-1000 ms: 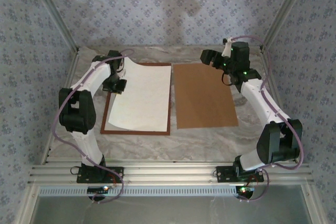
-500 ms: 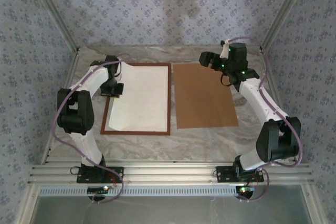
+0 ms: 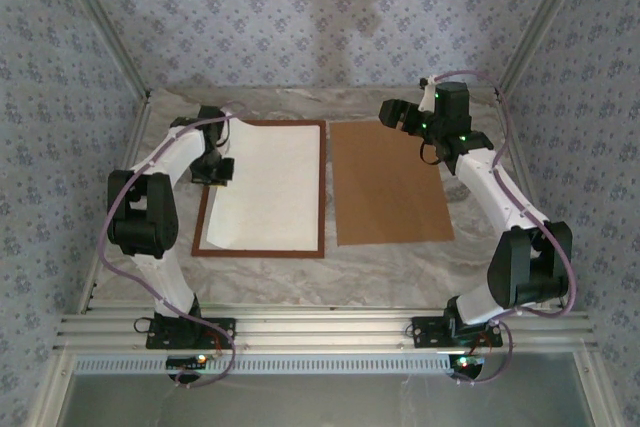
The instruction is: Put the photo into the frame
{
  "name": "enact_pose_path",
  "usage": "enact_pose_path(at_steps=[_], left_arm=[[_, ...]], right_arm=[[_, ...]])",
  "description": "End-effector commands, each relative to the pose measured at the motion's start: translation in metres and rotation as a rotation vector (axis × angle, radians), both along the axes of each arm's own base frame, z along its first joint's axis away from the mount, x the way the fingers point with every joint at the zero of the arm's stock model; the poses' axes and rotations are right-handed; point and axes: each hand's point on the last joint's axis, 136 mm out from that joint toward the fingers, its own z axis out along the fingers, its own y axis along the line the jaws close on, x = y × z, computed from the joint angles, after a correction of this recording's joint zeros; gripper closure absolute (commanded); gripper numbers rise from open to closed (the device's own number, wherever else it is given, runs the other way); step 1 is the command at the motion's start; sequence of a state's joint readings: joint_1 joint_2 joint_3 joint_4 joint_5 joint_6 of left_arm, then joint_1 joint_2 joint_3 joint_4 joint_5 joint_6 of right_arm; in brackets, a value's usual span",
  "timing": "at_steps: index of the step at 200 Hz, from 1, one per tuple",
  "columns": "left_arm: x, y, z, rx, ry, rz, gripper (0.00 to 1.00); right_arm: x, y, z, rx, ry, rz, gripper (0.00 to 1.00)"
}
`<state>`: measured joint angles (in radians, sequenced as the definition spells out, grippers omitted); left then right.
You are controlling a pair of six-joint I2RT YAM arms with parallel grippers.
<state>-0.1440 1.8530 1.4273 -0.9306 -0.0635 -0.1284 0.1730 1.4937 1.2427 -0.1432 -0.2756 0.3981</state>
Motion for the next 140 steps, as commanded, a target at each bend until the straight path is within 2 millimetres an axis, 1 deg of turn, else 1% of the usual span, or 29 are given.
enact_pose_path(at_steps=[1, 42, 73, 92, 117, 129, 140], left_arm=[[0.003, -0.007, -0.001, -0.042, -0.01, 0.002, 0.86], [0.005, -0.01, -0.004, -0.054, -0.016, 0.0, 0.66], [0.009, -0.001, 0.0, -0.004, -0.039, 0.018, 0.48], [0.012, 0.007, 0.005, 0.043, -0.062, 0.026, 0.34], [0.018, 0.025, 0.012, 0.142, -0.099, 0.049, 0.17], [0.022, 0.028, 0.017, 0.161, -0.124, 0.063, 0.14], [0.027, 0.024, 0.025, 0.149, -0.159, 0.064, 0.13]], right_arm=[[0.004, 0.002, 0.002, -0.017, -0.006, 0.005, 0.12], [0.005, 0.003, -0.004, -0.022, 0.011, 0.008, 0.11], [0.005, 0.0, -0.012, -0.038, 0.031, -0.001, 0.11], [0.005, -0.001, -0.023, -0.047, 0.056, -0.008, 0.11], [0.005, -0.003, -0.04, -0.061, 0.095, -0.025, 0.11], [0.006, -0.007, -0.05, -0.074, 0.113, -0.042, 0.11], [0.006, -0.011, -0.062, -0.088, 0.143, -0.066, 0.1]])
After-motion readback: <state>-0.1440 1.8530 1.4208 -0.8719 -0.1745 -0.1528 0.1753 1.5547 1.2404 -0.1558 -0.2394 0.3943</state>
